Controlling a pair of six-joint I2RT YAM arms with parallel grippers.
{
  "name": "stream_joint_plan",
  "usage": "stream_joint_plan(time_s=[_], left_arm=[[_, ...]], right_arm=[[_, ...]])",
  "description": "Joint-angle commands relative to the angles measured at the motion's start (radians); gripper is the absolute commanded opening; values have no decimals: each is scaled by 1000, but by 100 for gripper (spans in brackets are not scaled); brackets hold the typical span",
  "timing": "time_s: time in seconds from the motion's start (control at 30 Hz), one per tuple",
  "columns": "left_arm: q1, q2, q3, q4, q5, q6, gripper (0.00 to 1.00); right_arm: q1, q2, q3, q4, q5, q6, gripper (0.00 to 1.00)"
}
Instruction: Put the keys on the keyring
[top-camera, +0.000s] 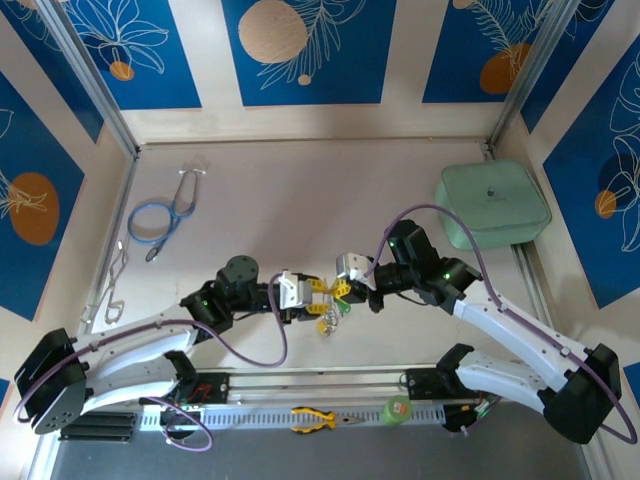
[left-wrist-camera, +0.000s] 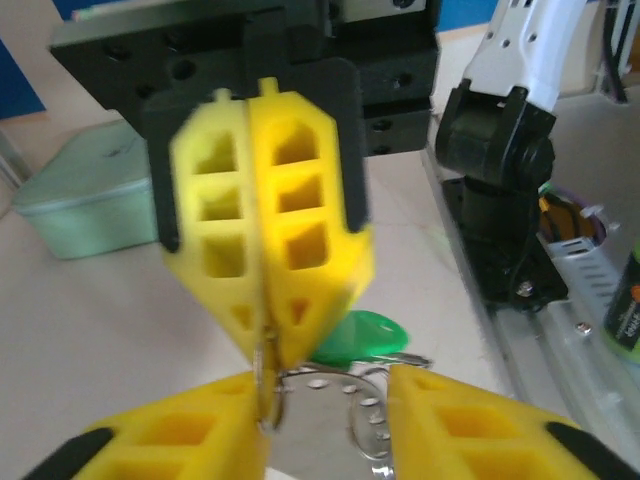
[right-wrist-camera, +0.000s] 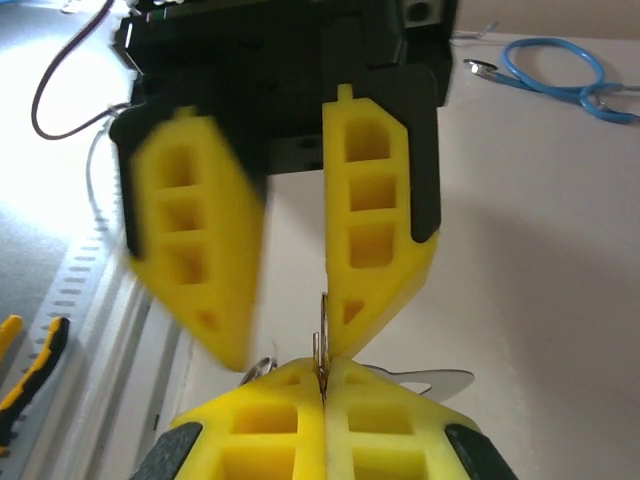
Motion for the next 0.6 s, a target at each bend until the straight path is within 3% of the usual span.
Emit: stream_joint_plan(time_s=[0.0,0.17,0.57], left_arm=[[3,-18,45,-89,-62,40,40],[3,-12,119,-275,-106,119,32],[3,-1,131,-237,-61,104,23]], right_arm=[[14,-7,63,-89,26,-60,0],[51,54,167,-254,166,-136,0],[118,157,307,-358,273,-192,0]])
